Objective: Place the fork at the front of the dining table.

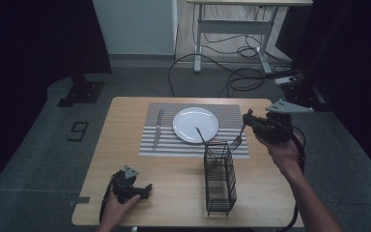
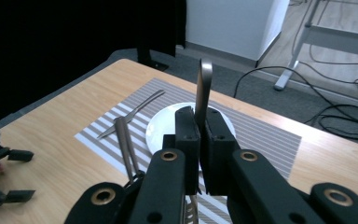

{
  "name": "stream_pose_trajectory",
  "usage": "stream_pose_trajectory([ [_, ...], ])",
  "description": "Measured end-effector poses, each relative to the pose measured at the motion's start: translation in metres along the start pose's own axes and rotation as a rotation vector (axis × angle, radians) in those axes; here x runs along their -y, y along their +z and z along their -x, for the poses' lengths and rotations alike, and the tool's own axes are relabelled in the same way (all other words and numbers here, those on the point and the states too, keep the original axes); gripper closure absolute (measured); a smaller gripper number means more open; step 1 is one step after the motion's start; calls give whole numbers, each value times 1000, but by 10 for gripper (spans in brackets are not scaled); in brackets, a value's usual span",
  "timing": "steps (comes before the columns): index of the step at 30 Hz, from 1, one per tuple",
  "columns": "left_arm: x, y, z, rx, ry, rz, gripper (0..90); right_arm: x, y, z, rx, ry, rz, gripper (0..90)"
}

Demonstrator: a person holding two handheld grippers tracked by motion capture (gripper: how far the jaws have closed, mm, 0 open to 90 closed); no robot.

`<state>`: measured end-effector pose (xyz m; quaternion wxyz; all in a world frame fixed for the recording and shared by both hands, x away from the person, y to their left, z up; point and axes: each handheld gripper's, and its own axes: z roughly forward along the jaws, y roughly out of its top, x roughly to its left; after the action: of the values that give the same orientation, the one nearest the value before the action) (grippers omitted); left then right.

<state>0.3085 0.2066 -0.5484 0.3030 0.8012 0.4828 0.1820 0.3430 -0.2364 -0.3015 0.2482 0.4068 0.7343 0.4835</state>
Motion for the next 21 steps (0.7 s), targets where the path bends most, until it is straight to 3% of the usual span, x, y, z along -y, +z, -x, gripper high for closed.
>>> stream_pose_trajectory([
  [11,0,0,0,-1,-2,0,0,4,-4,15,41,19,-2,865],
  [14,0,0,0,0,-2,1,0,12,3,22,73,23,-16,865],
  [21,0,0,0,-1,-2,1,0,29,22,30,87,47,-52,865],
])
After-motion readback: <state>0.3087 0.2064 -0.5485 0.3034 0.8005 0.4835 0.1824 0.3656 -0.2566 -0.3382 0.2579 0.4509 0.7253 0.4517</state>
